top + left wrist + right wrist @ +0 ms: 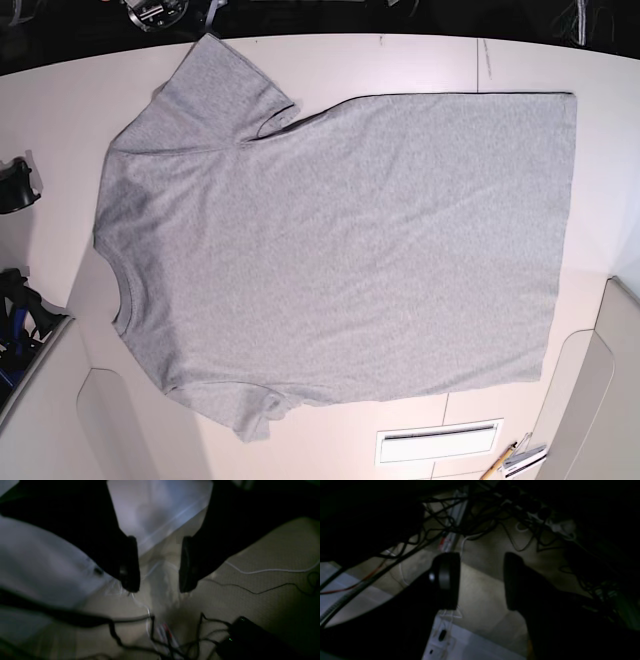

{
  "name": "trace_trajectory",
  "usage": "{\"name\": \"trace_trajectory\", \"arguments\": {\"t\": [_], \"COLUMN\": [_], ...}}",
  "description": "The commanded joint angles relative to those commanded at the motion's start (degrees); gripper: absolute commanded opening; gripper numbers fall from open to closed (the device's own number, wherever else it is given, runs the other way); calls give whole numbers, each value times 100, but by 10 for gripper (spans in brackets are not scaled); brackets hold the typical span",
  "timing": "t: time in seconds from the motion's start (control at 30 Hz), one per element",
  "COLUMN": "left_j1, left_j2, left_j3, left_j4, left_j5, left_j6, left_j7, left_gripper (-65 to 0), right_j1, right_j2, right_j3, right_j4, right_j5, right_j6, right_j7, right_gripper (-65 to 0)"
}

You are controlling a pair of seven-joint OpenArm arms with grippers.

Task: Fold the T-shirt properly
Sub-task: 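Move both grippers from rest toward the T-shirt's shoulder corners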

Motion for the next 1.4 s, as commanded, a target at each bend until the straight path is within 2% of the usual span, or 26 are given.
{"name": "trace_trajectory", "arguments": {"t": [0.1, 0.2, 0.27, 0.43, 0.57, 0.63, 0.77, 0.9, 1.03, 1.1, 1.17, 1.3, 1.4], "left_j1": [310, 590, 822, 1416, 1939, 2214, 2778, 3217, 3668, 3906, 4098, 4393, 4503], "left_j2": [-13, -17, -31, -31, -28, -28, -28, -28, -26, -24, -28, -28, -28], "left_j3": [-728, -1250, -1497, -1884, -2065, -2216, -2579, -2979, -3543, -3853, -4181, -4843, -5357], "left_j4": [289, 629, 857, 1589, 2317, 2750, 3580, 4284, 4870, 5141, 5405, 5991, 6419], "left_j5": [-2, -4, -55, -313, -675, -835, -914, -1163, -1668, -1775, -1867, -2081, -2398], "left_j6": [-487, -702, -903, -909, -907, -909, -907, -909, -911, -1060, -1080, -1130, -1335], "left_j7": [33, 289, 417, 503, 748, 824, 822, 909, 1121, 1123, 1172, 1290, 1392], "left_gripper": [-387, -386, -387, -386, -387, -387, -387, -387, -387, -387, -387, -386, -386], "right_j1": [-297, -723, -1040, -1829, -2406, -2697, -3335, -3779, -4207, -4426, -4618, -4946, -5053], "right_j2": [129, 326, 492, 942, 1296, 1456, 1727, 1867, 1869, 1884, 1912, 1912, 1908], "right_j3": [0, 0, 0, 0, 76, 229, 728, 1311, 2105, 2496, 2828, 3379, 3842], "right_j4": [481, 1187, 1692, 2916, 3932, 4461, 5372, 6186, 6881, 7178, 7453, 8006, 8555], "right_j5": [20, 334, 525, 592, 1104, 1158, 1248, 1729, 2485, 2865, 3211, 3834, 4107], "right_j6": [17, 52, 133, 125, 127, 127, 162, 535, 946, 1152, 1292, 1480, 1480], "right_j7": [-140, -640, -911, -942, -1508, -1779, -1821, -2256, -2874, -3058, -3261, -3609, -3679], "right_gripper": [-368, -368, -368, -368, -368, -368, -368, -368, -368, -368, -368, -368, -368]}}
